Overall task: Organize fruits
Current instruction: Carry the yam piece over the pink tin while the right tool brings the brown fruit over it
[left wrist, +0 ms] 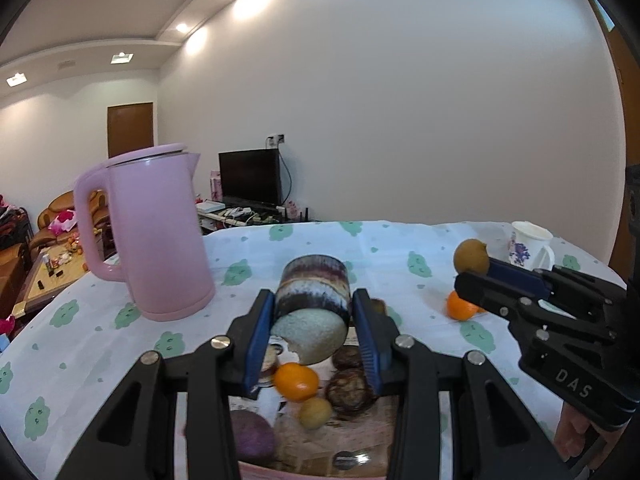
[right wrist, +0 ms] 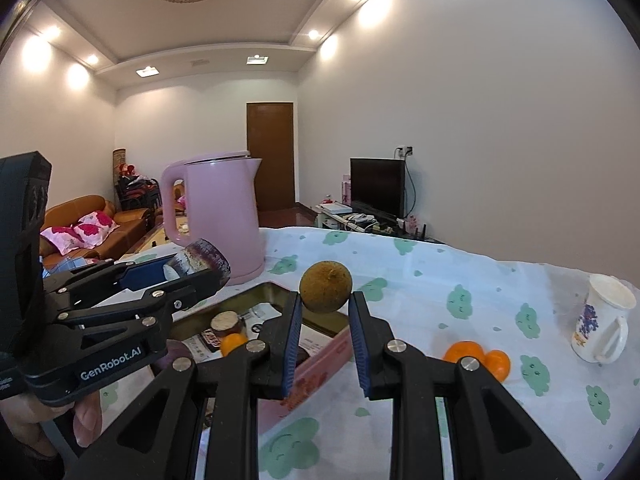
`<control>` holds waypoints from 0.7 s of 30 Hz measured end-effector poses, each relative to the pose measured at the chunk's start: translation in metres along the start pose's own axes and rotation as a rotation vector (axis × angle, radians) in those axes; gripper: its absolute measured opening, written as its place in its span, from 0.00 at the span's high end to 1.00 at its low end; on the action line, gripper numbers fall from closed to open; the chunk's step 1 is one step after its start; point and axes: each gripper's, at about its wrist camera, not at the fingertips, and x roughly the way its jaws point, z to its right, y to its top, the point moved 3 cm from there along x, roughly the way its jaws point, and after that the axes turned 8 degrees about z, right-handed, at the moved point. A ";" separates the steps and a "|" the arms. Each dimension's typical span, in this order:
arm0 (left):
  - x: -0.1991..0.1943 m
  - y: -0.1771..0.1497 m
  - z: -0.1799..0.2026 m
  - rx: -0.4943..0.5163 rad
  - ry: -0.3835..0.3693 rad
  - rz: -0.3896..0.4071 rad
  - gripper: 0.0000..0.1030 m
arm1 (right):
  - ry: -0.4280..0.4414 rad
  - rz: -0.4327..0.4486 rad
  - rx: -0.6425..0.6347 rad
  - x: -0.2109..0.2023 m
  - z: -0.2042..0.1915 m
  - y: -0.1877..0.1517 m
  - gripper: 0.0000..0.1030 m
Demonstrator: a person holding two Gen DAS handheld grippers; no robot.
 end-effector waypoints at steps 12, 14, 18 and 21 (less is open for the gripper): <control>0.004 -0.008 -0.029 -0.023 0.046 -0.044 0.60 | 0.047 -0.023 -0.017 0.016 -0.023 0.000 0.75; 0.006 -0.010 -0.032 -0.022 0.050 -0.054 0.60 | 0.055 -0.032 -0.022 0.020 -0.026 -0.002 0.75; 0.010 -0.015 -0.039 -0.031 0.063 -0.081 0.60 | 0.064 -0.046 -0.027 0.025 -0.033 -0.004 0.75; 0.012 -0.017 -0.044 -0.038 0.068 -0.091 0.60 | 0.071 -0.055 -0.034 0.028 -0.038 -0.005 0.75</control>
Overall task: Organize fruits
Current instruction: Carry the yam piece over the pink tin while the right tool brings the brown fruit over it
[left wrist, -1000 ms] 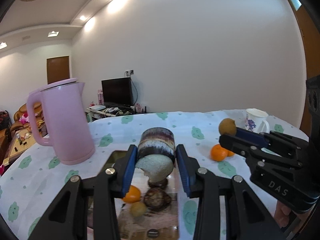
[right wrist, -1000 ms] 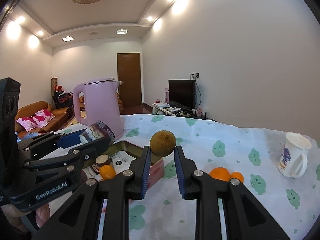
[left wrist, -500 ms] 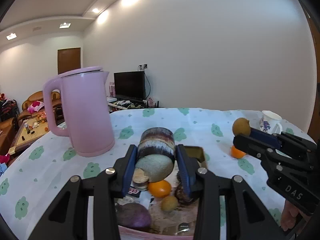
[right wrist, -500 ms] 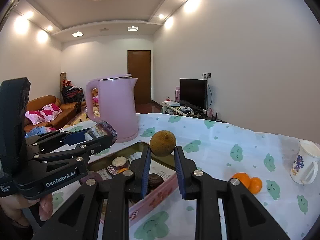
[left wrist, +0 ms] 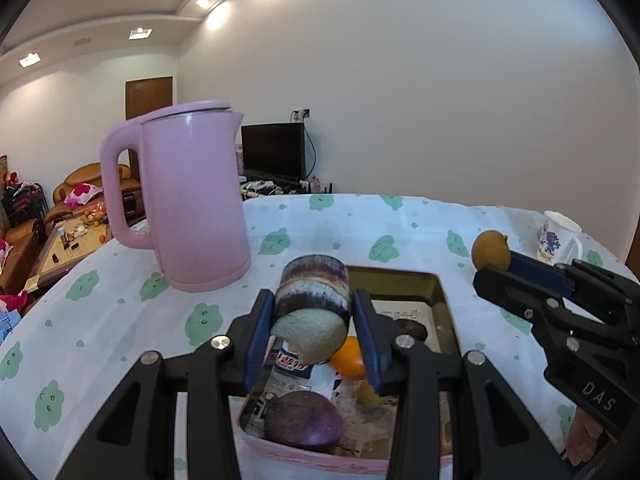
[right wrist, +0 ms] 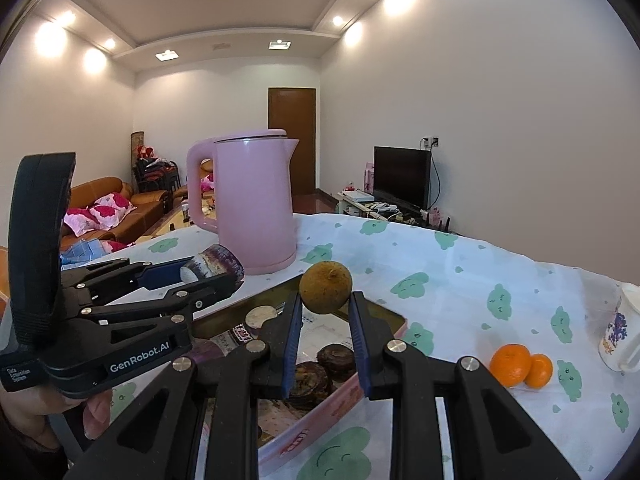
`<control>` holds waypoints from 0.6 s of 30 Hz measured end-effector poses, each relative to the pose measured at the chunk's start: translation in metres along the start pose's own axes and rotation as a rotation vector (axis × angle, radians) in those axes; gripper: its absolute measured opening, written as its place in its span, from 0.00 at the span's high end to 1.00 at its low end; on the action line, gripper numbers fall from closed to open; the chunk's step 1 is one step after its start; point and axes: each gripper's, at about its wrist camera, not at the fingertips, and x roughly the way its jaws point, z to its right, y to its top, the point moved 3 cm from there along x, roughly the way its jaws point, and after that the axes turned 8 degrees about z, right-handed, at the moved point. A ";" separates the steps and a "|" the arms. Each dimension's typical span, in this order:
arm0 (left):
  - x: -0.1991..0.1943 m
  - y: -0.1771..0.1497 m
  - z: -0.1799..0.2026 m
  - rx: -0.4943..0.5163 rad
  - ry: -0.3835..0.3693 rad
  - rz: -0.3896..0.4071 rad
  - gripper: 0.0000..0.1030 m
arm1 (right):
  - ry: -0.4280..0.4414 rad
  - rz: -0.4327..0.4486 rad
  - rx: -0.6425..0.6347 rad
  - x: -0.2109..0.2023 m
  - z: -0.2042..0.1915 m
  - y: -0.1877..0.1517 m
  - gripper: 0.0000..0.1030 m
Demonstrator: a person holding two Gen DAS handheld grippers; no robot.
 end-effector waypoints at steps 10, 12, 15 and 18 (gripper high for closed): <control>0.003 -0.003 -0.009 -0.005 0.008 -0.024 0.60 | 0.021 -0.026 -0.017 0.009 -0.015 -0.005 0.75; 0.004 -0.004 -0.010 -0.005 0.003 -0.034 0.60 | 0.025 -0.037 -0.020 0.010 -0.018 -0.006 0.75; 0.006 -0.005 -0.011 -0.011 -0.002 -0.042 0.60 | 0.028 -0.052 -0.024 0.013 -0.021 -0.009 0.75; 0.007 -0.006 -0.011 -0.010 -0.006 -0.050 0.60 | 0.031 -0.069 -0.026 0.016 -0.022 -0.012 0.75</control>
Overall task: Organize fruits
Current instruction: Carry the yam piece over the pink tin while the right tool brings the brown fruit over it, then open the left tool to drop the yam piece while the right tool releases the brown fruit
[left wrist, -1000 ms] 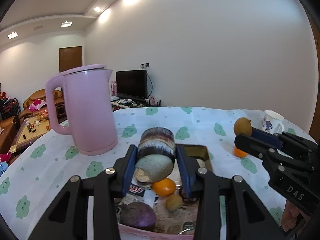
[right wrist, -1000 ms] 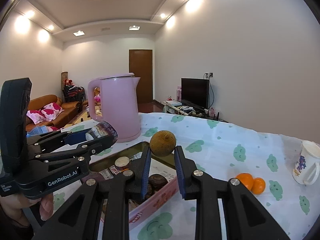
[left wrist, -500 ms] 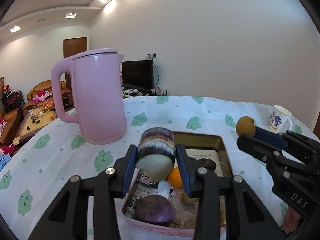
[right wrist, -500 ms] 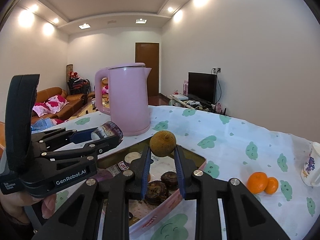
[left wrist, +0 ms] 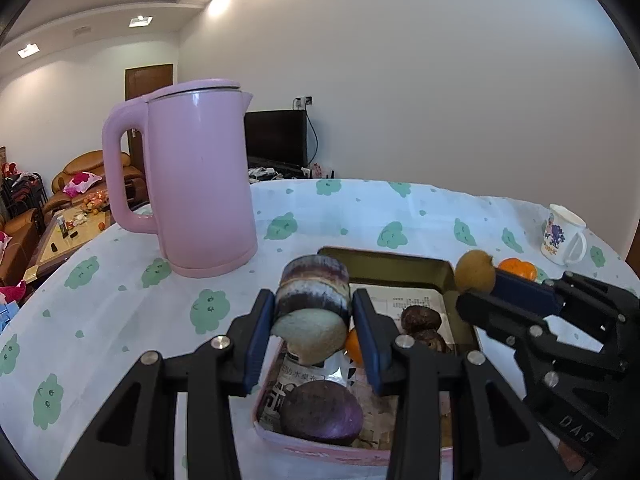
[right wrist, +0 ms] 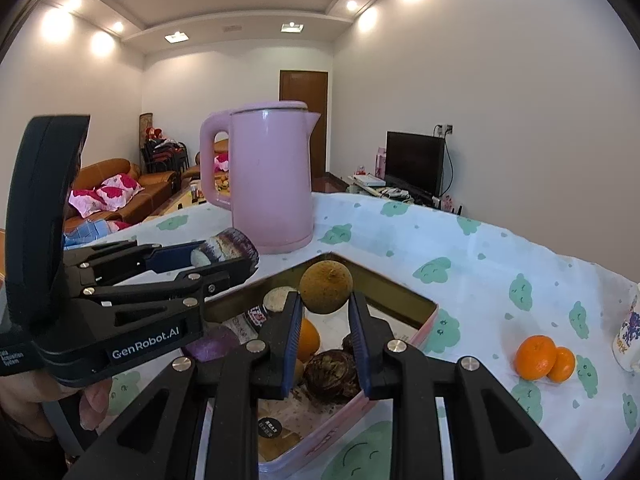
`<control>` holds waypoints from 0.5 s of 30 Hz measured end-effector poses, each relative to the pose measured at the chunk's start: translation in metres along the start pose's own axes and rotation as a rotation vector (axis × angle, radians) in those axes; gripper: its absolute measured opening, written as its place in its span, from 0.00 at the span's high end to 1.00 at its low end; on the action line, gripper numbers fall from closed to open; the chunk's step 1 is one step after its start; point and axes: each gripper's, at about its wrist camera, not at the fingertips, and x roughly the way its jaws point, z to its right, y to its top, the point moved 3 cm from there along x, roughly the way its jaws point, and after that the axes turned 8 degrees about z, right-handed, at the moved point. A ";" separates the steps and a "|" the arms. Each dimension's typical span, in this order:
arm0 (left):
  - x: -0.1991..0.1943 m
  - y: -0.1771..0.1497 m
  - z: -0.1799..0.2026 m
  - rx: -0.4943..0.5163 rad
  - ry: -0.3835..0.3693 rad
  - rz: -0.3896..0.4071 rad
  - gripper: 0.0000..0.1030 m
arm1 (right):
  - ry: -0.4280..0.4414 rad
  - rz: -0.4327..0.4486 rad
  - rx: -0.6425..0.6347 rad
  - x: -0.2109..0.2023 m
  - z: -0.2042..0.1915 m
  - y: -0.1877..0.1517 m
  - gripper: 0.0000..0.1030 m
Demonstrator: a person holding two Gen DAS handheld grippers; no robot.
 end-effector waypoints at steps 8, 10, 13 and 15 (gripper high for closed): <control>0.007 -0.008 0.000 0.003 -0.012 -0.039 0.60 | 0.009 -0.060 -0.002 0.009 -0.002 -0.011 0.75; 0.009 -0.010 0.001 0.007 -0.015 -0.051 0.60 | 0.011 -0.069 -0.002 0.011 -0.002 -0.013 0.75; 0.011 -0.013 0.003 0.015 -0.014 -0.065 0.60 | 0.018 -0.089 -0.001 0.013 -0.002 -0.016 0.75; 0.013 -0.016 0.003 0.014 -0.019 -0.079 0.60 | 0.023 -0.101 0.000 0.014 -0.003 -0.017 0.75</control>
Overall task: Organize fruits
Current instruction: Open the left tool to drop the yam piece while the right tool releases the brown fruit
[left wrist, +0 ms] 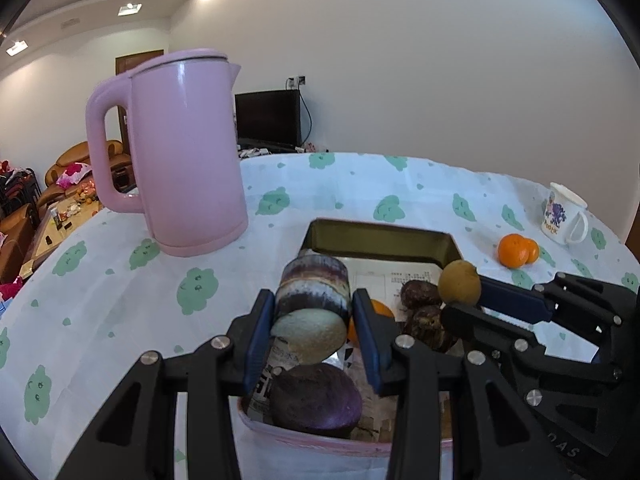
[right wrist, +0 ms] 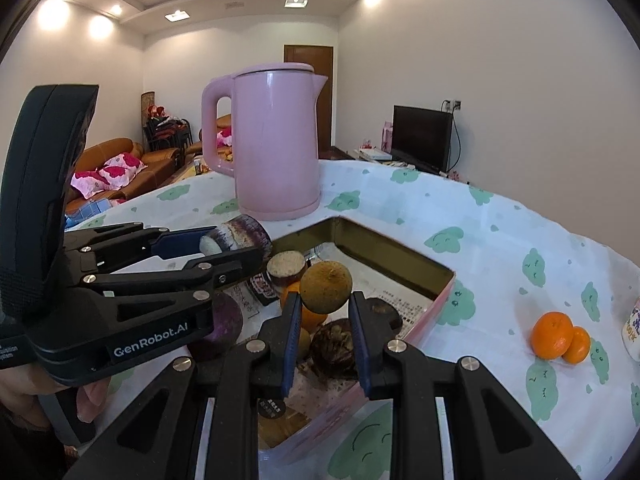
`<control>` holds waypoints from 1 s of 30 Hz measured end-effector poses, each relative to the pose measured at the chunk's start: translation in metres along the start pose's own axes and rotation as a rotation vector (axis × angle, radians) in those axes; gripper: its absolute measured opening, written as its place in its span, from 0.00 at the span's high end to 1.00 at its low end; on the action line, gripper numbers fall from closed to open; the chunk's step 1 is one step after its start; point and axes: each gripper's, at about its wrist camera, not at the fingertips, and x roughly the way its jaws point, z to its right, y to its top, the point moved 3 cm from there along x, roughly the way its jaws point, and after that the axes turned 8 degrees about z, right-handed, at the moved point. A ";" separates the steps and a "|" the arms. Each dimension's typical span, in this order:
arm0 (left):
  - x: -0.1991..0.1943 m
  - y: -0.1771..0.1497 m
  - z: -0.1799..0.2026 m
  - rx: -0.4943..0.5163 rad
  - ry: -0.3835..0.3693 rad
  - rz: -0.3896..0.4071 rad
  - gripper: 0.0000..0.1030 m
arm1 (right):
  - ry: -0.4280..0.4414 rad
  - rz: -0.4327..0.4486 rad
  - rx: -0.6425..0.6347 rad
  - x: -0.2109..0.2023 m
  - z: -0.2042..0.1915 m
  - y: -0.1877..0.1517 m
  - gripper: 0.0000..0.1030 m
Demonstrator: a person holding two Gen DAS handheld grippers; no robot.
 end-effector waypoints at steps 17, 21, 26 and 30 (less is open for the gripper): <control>-0.003 -0.005 0.004 0.033 0.020 -0.011 0.55 | 0.050 -0.075 -0.002 0.007 -0.005 -0.007 0.74; -0.007 -0.002 0.004 0.039 0.041 0.002 0.49 | 0.068 -0.082 0.012 0.007 -0.004 -0.008 0.64; -0.018 0.005 0.000 0.022 0.065 0.040 0.17 | 0.066 -0.062 0.019 0.000 -0.002 -0.008 0.48; -0.023 0.011 0.008 0.006 0.053 0.060 0.16 | 0.038 -0.048 0.012 -0.010 0.007 -0.005 0.48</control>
